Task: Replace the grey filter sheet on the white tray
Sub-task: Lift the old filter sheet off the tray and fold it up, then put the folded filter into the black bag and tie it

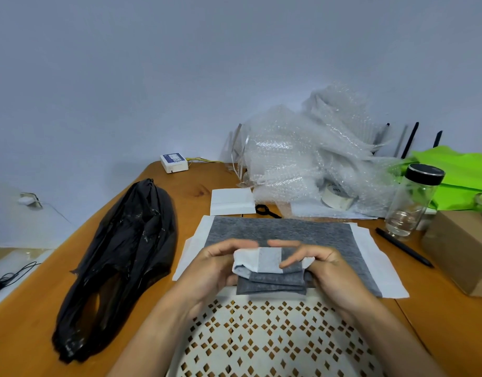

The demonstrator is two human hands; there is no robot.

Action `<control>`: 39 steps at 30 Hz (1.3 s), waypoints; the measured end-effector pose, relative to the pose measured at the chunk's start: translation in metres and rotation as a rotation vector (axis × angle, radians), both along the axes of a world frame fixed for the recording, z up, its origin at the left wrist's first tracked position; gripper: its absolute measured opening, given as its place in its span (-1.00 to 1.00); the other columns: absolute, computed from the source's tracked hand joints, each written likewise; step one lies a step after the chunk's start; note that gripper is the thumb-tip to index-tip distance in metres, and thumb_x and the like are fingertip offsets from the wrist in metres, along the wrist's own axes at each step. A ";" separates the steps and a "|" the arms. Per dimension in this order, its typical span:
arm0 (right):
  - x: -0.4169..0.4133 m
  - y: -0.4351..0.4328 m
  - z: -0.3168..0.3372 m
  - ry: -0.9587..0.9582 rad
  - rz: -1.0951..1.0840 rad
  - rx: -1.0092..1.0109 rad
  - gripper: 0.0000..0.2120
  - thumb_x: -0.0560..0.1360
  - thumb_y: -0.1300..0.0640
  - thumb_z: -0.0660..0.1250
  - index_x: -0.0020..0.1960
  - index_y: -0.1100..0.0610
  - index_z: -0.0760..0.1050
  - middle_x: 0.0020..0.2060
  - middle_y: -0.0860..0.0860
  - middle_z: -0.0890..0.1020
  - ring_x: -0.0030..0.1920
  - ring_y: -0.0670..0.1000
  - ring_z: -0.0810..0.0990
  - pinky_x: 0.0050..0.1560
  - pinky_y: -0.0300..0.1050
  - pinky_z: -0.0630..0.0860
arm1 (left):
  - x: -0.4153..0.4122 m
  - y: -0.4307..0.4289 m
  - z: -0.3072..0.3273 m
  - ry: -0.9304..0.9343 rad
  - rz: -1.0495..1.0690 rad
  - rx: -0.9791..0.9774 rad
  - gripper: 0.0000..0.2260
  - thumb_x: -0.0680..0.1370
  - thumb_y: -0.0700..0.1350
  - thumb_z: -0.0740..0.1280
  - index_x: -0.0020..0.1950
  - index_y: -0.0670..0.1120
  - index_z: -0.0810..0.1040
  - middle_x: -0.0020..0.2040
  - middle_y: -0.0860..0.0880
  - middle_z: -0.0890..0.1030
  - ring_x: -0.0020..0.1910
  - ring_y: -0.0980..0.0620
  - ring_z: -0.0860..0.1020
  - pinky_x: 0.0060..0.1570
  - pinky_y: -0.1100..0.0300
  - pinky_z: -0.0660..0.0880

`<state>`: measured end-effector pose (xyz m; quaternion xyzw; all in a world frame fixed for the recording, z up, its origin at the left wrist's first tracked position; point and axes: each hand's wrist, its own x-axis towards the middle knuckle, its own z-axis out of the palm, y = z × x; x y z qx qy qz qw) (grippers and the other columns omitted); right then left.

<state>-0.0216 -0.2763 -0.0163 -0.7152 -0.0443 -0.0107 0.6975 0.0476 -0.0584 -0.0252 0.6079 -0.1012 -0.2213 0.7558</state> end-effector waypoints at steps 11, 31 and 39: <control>0.006 -0.004 -0.009 -0.071 -0.013 -0.037 -0.55 0.48 0.44 0.10 -0.32 0.16 0.68 0.20 -0.08 0.68 0.29 0.05 0.57 0.22 0.13 0.58 | 0.002 0.001 -0.012 0.061 -0.158 0.078 -0.46 0.45 -0.16 0.53 0.41 -0.17 0.50 0.23 -0.18 0.69 0.19 -0.23 0.67 0.10 -0.15 0.64; -0.010 0.040 0.046 0.012 -0.105 -0.143 -0.31 0.37 0.11 0.61 0.42 0.06 0.41 0.19 0.00 0.67 0.10 -0.12 0.68 0.20 -0.15 0.59 | -0.029 0.042 0.048 -0.347 -0.020 0.173 -0.65 0.54 -0.25 0.46 0.31 -0.05 0.59 0.16 -0.03 0.73 0.13 0.01 0.70 0.03 0.16 0.66; -0.021 0.116 0.071 -0.199 0.061 -0.419 -0.74 0.41 0.08 0.57 0.06 0.09 0.67 -0.08 0.08 0.76 -0.04 0.14 0.74 0.05 0.15 0.65 | -0.065 0.116 0.048 -0.500 0.239 0.278 -0.73 0.52 -0.14 0.52 0.22 -0.02 0.67 0.07 0.04 0.75 0.04 0.05 0.72 0.00 0.18 0.66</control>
